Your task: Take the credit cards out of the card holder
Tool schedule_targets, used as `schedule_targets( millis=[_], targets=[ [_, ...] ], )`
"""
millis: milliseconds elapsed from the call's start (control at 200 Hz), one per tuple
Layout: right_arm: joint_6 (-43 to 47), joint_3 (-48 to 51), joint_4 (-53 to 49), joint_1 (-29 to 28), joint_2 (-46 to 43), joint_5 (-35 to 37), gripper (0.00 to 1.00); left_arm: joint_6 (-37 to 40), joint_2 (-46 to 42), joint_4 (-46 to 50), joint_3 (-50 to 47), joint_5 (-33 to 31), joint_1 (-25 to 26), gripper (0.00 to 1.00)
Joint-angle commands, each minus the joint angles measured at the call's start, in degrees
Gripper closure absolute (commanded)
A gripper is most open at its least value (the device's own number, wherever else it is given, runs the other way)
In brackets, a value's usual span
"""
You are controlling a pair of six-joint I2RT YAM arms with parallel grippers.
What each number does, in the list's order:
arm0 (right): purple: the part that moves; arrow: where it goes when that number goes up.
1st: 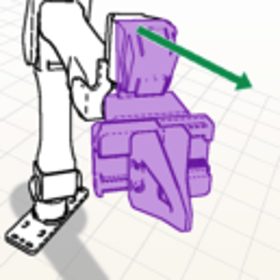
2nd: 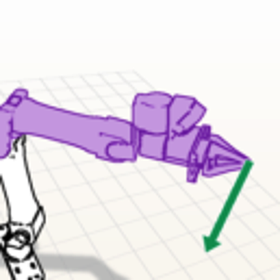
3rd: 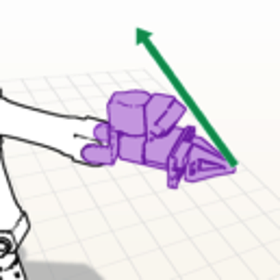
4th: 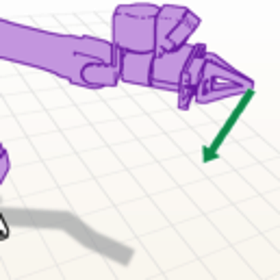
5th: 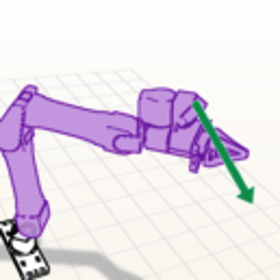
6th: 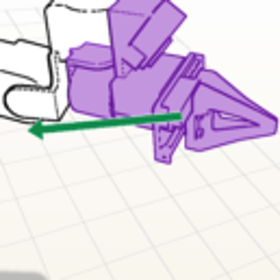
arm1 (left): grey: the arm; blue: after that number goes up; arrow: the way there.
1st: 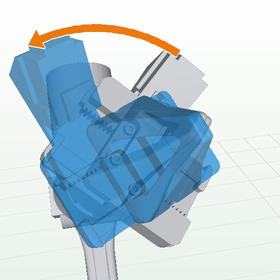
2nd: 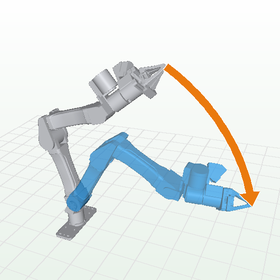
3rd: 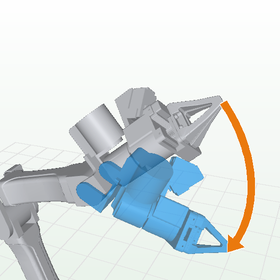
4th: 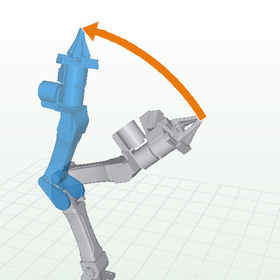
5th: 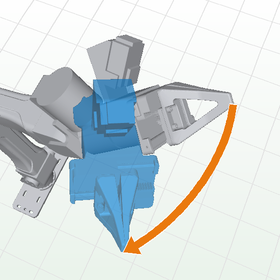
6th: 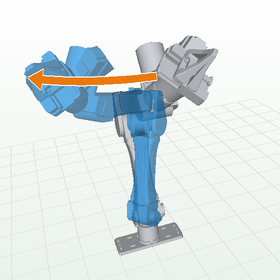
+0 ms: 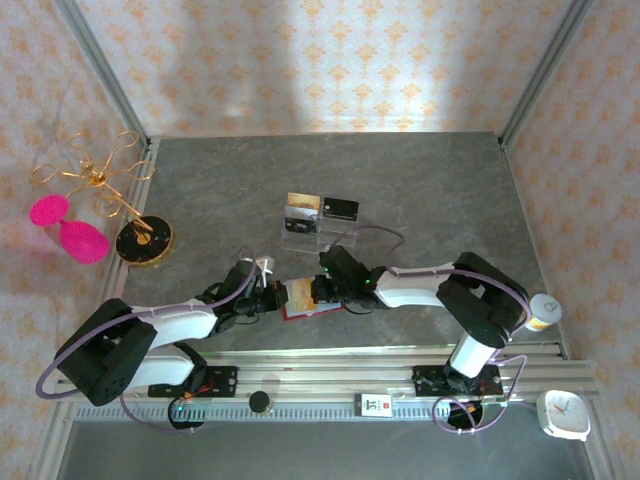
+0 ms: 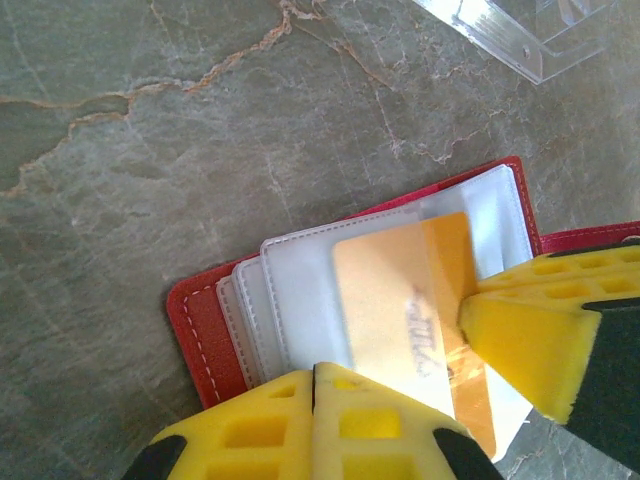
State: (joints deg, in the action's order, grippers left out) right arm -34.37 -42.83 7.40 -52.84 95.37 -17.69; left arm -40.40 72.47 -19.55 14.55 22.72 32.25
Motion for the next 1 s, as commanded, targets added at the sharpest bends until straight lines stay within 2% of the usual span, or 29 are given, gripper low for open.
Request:
schedule_targets(
  millis=[0,250,275,400,546,626,746,816,876,996],
  targets=[
    [-2.4,2.4,-2.7,-0.2,-2.7,6.5,1.00,1.6,-0.1,3.5,-0.5,0.4,0.2,1.00],
    [-2.0,2.2,-3.5,-0.2,-3.8,6.8,1.00,0.6,-7.0,3.0,2.0,0.3,1.5,1.00],
    [-1.8,2.1,-3.3,-0.2,-3.4,6.6,1.00,0.7,-7.0,2.8,2.6,0.0,2.4,0.96],
    [-1.1,2.0,-2.6,-0.2,-2.6,6.1,1.00,1.8,-1.5,2.7,5.9,0.1,5.9,0.93],
    [-0.1,1.8,-2.6,-0.2,-2.5,5.5,1.00,1.9,5.0,0.6,6.6,0.4,6.0,1.00],
    [0.2,1.9,-2.6,-0.2,-2.7,4.8,1.00,2.1,7.3,1.9,7.5,-0.1,5.9,1.00],
    [0.3,2.9,-1.2,0.3,-2.4,1.9,0.82,2.2,8.1,2.7,7.7,-0.7,5.8,1.00],
    [0.0,3.6,0.4,0.6,-2.3,0.1,0.76,2.2,8.5,2.7,7.8,-0.4,5.8,1.00],
    [-0.5,4.1,1.8,0.7,-1.9,-1.2,0.74,2.5,9.2,3.3,8.1,-0.1,5.8,1.00],
    [-0.9,4.4,3.9,0.8,-1.1,-3.1,0.75,2.5,10.0,3.1,8.0,0.3,5.9,1.00]
  ],
)
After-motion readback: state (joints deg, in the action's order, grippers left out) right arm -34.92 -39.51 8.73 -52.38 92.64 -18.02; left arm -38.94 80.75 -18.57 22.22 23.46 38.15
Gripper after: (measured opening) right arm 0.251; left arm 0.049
